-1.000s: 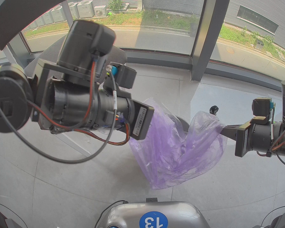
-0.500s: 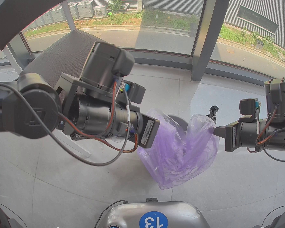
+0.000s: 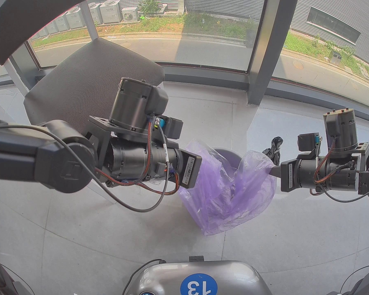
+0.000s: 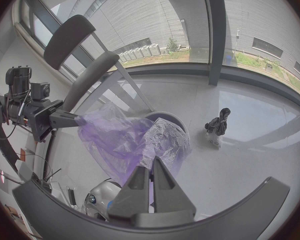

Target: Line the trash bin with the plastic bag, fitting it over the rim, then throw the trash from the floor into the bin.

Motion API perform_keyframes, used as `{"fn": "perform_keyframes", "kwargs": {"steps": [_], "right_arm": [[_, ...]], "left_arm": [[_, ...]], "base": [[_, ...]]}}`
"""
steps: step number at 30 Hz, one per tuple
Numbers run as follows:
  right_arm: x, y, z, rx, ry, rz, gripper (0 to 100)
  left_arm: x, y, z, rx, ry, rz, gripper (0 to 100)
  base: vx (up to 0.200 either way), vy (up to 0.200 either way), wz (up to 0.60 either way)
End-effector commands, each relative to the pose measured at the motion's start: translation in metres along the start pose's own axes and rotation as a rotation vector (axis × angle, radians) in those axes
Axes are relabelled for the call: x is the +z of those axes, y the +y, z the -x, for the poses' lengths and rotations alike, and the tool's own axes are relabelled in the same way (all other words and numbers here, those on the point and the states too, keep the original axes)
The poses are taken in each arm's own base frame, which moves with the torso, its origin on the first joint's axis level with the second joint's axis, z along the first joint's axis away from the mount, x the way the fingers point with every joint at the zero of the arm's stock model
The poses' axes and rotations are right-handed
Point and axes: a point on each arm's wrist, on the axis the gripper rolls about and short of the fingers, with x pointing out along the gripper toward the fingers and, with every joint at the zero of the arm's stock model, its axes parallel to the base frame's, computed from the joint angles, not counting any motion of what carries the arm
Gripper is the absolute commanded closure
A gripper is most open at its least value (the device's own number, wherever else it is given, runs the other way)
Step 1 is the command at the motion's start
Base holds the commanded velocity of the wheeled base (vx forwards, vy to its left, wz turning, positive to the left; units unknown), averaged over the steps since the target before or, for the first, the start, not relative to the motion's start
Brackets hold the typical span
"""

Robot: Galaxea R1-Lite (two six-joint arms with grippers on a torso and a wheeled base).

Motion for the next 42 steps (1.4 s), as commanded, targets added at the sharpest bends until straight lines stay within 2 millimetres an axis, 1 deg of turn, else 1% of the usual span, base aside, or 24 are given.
{"fn": "perform_keyframes", "kwargs": {"steps": [1,4,6,7,11,15,19,23,25,28,29,30,32,34,35,39,42], "right_arm": [[-0.006,-0.016,-0.015,-0.046,0.048,-0.029,100],[-0.006,-0.025,-0.014,-0.052,0.050,-0.048,100],[-0.006,-0.025,-0.014,-0.052,0.050,-0.048,100],[-0.009,-0.028,-0.014,-0.046,0.061,-0.054,100],[-0.010,-0.029,-0.012,-0.046,0.062,-0.055,100],[-0.017,-0.029,-0.012,-0.049,0.082,-0.058,100],[-0.020,-0.033,-0.011,-0.062,0.093,-0.066,100],[-0.017,-0.047,-0.013,-0.092,0.066,-0.093,100],[-0.017,-0.052,-0.013,-0.099,0.062,-0.102,100],[-0.022,-0.054,-0.010,-0.104,0.079,-0.107,100],[-0.022,-0.054,-0.010,-0.104,0.079,-0.107,100],[-0.024,-0.054,-0.006,-0.105,0.082,-0.101,100],[-0.025,-0.054,-0.001,-0.114,0.095,-0.082,100],[-0.027,-0.059,0.002,-0.136,0.136,-0.057,100],[-0.030,-0.064,0.005,-0.158,0.189,-0.032,100],[-0.030,-0.067,0.008,-0.192,0.249,-0.019,100],[-0.028,-0.069,0.011,-0.222,0.256,-0.013,100]], "left_arm": [[-0.006,0.010,-0.010,0.012,0.026,0.016,100],[-0.007,0.014,-0.015,0.011,0.024,0.024,100],[-0.007,0.014,-0.015,0.011,0.024,0.024,100],[-0.007,0.016,-0.017,0.011,0.022,0.025,100],[-0.008,0.017,-0.021,0.013,0.025,0.026,100],[-0.011,0.017,-0.023,0.013,0.033,0.038,100],[-0.012,0.023,-0.027,0.027,0.037,0.063,100],[-0.013,0.034,-0.044,0.038,0.000,0.078,100],[-0.015,0.036,-0.044,0.045,-0.001,0.091,100],[-0.014,0.043,-0.035,0.066,-0.007,0.125,100],[-0.014,0.043,-0.035,0.066,-0.007,0.125,100],[-0.014,0.046,-0.026,0.072,-0.008,0.135,100],[-0.019,0.048,-0.016,0.082,0.030,0.147,100],[-0.023,0.049,-0.011,0.089,0.073,0.157,100],[-0.026,0.051,-0.006,0.097,0.114,0.174,100],[-0.026,0.057,0.009,0.121,0.152,0.221,100],[-0.028,0.060,0.018,0.129,0.161,0.232,100]], "base": [[0.000,0.000,0.00],[0.000,0.000,0.00],[0.000,0.000,0.00],[0.000,0.000,0.00],[0.000,0.000,0.00],[0.000,0.000,0.00],[0.000,0.000,0.00],[0.000,0.000,0.00],[0.000,0.000,0.00],[0.000,0.000,0.00],[0.000,0.000,0.00],[0.000,0.000,0.00],[0.000,0.000,0.00],[0.000,0.000,0.00],[0.000,0.000,0.00],[0.000,0.000,0.00],[0.000,0.000,0.00]]}}
